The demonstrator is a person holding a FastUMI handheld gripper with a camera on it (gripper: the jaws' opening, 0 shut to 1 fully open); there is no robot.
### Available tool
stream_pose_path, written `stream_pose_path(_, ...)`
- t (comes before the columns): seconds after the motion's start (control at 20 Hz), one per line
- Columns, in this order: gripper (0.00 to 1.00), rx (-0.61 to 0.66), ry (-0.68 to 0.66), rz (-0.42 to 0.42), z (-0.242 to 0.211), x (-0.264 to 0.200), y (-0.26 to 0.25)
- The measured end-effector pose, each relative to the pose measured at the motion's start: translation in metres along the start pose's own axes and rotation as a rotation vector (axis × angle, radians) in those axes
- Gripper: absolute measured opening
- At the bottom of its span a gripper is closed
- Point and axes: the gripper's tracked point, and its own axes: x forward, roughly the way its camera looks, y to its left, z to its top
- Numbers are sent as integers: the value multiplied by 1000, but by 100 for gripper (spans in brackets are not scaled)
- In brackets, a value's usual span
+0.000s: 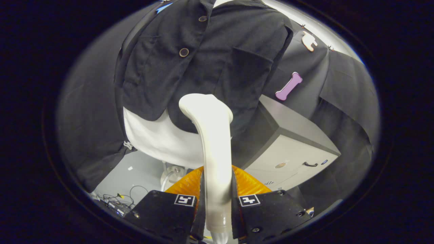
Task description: Iron the clothes twice with a garment steamer, once on the left side and once on the right side.
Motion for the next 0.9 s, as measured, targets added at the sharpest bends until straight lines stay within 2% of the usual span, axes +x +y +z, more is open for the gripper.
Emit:
stream_pose_path(0.2,34,3,35,8,-15,1,0)
stream_pose_path(0.35,34,24,22,2,-9,-3,-4)
stream_pose_path(0.55,34,34,-61,3,23,-31,-8)
stream_pose_path(0.9,34,69,-267,27,109,-108,-6)
